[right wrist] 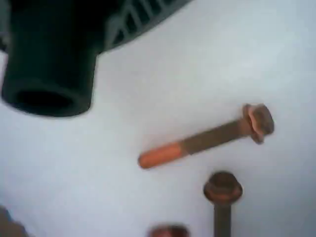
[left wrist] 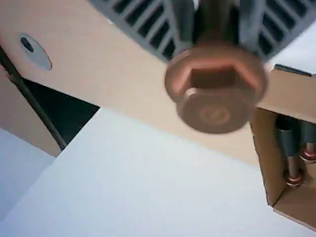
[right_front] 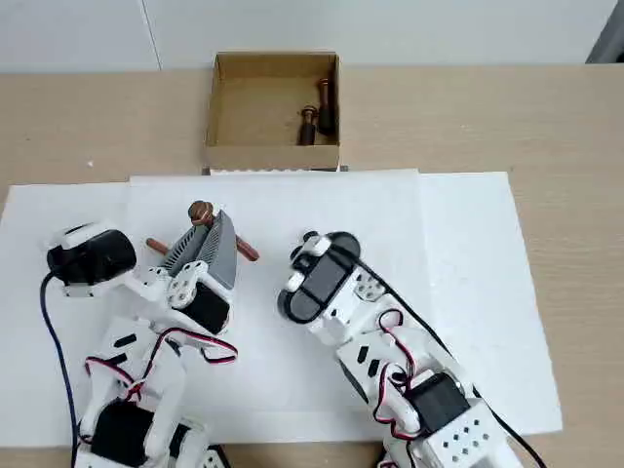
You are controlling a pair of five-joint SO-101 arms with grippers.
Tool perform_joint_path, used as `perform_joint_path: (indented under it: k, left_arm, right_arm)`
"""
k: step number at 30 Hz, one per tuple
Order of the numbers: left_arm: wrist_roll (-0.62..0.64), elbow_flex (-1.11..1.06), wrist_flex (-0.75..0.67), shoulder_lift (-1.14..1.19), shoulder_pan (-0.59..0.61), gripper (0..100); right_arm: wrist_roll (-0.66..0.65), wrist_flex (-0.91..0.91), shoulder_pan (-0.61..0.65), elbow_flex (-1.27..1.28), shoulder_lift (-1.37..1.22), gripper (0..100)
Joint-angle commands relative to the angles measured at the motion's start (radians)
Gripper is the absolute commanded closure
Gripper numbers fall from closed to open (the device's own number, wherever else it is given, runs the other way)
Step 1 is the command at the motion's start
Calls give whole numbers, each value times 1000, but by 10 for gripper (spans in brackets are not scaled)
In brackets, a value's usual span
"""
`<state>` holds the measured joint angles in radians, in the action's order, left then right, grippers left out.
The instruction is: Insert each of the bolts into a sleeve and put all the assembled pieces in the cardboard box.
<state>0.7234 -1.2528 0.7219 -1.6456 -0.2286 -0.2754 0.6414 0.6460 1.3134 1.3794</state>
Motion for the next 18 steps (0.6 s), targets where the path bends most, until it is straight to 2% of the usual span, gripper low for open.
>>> perform_joint_path:
  k: [1,5,12,18]
  left_arm:
    - [31,7,-28,-12,-9,994]
    - [34,7,-28,-12,-9,994]
    - [54,7,-28,-14,-11,994]
    - [72,2,-28,-12,-32,994]
  right_arm:
    - [-15,-61,42,15,8,996]
    - [-18,-139,64,64,8,996]
    - [-118,-262,90,115,8,996]
    - [-150,-274,90,114,8,996]
